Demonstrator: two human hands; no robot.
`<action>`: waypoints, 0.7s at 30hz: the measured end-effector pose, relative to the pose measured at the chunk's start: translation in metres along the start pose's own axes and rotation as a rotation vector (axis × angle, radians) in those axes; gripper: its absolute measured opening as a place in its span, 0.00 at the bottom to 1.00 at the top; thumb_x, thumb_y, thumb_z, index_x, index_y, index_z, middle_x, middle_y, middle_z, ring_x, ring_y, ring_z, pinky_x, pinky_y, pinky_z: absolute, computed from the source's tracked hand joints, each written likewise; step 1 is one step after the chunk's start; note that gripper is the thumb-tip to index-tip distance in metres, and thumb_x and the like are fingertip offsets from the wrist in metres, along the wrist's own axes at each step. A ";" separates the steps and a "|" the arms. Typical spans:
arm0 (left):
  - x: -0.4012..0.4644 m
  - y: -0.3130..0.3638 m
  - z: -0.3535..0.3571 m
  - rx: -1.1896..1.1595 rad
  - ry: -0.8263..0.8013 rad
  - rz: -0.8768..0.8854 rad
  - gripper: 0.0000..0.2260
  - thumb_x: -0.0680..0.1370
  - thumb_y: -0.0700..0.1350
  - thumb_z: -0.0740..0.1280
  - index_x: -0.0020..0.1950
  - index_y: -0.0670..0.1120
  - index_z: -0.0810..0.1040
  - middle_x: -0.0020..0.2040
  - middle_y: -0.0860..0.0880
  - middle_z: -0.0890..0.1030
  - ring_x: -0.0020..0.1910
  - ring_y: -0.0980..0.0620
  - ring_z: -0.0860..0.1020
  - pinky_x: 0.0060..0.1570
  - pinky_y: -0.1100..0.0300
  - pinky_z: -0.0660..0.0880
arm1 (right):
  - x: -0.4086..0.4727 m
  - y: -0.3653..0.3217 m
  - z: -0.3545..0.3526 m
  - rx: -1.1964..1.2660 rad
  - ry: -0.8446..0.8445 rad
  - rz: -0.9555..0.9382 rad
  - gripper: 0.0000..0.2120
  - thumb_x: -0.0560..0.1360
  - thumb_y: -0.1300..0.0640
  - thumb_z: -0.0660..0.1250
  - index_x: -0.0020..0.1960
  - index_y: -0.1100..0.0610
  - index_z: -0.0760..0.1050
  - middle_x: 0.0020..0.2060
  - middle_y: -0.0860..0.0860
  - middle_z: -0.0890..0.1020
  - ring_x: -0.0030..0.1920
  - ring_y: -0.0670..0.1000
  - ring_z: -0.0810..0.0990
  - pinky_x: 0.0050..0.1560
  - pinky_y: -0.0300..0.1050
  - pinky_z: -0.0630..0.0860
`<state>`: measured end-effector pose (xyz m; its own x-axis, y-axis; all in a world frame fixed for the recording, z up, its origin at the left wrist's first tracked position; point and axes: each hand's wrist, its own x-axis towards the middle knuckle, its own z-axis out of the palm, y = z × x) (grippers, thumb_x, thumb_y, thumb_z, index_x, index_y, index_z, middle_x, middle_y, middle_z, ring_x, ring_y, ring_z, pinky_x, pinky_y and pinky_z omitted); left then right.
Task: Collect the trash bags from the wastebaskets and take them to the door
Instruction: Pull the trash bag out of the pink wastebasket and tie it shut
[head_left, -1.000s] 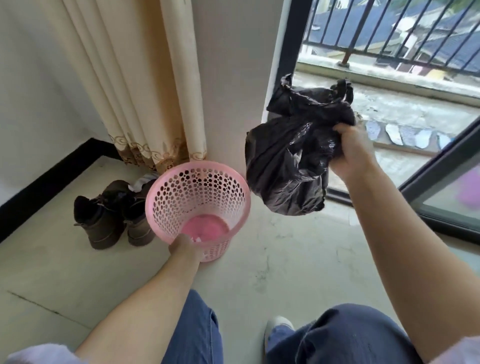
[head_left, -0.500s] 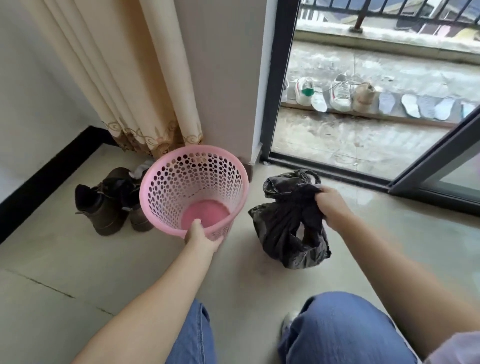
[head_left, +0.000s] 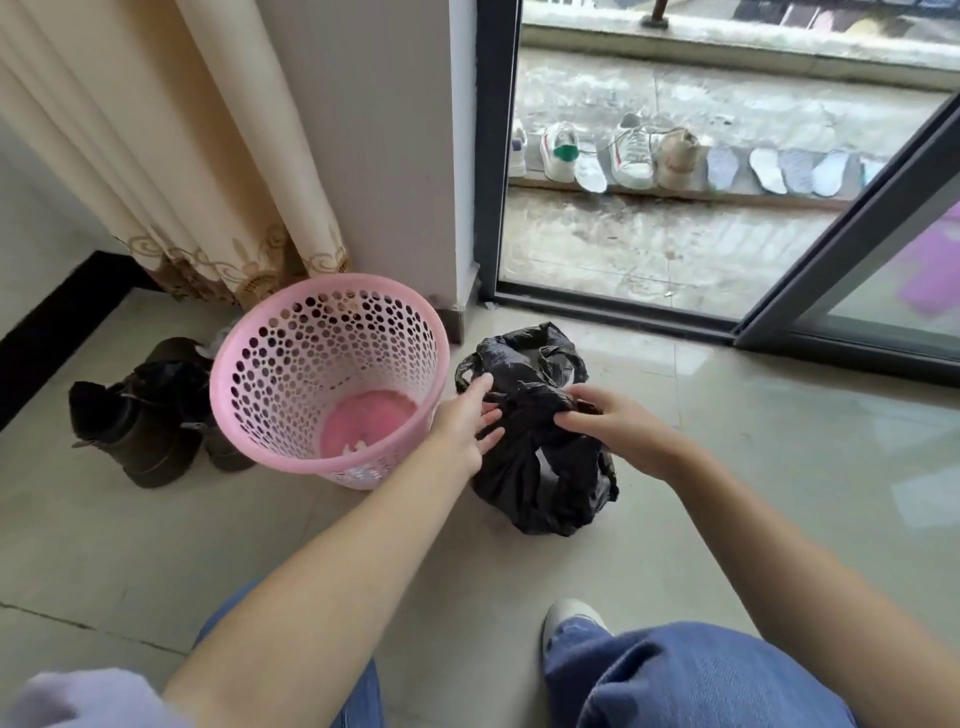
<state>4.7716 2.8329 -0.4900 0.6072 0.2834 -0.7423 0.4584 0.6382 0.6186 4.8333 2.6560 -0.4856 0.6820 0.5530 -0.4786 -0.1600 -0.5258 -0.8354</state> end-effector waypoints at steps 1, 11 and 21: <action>0.003 0.003 0.003 0.009 0.053 0.071 0.10 0.77 0.46 0.65 0.57 0.47 0.73 0.52 0.47 0.77 0.44 0.53 0.76 0.35 0.62 0.72 | -0.002 -0.001 -0.004 0.018 -0.043 0.017 0.14 0.73 0.46 0.68 0.58 0.47 0.76 0.55 0.49 0.81 0.57 0.49 0.79 0.60 0.50 0.76; -0.017 0.034 -0.006 0.406 0.248 0.748 0.09 0.79 0.45 0.60 0.52 0.41 0.75 0.44 0.41 0.80 0.43 0.42 0.77 0.48 0.50 0.74 | 0.013 -0.003 -0.020 0.215 0.290 0.217 0.15 0.75 0.46 0.67 0.53 0.57 0.75 0.41 0.52 0.78 0.39 0.49 0.78 0.37 0.43 0.76; -0.042 0.068 0.013 0.483 0.080 1.095 0.07 0.78 0.37 0.62 0.51 0.46 0.77 0.45 0.49 0.80 0.40 0.55 0.77 0.42 0.66 0.73 | -0.023 -0.076 -0.057 0.461 0.370 -0.262 0.05 0.79 0.59 0.61 0.45 0.54 0.74 0.51 0.50 0.81 0.53 0.47 0.77 0.63 0.49 0.68</action>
<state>4.7852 2.8551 -0.4133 0.7924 0.5628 0.2352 -0.0700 -0.2991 0.9517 4.8700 2.6463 -0.3958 0.9279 0.3223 -0.1873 -0.1890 -0.0263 -0.9816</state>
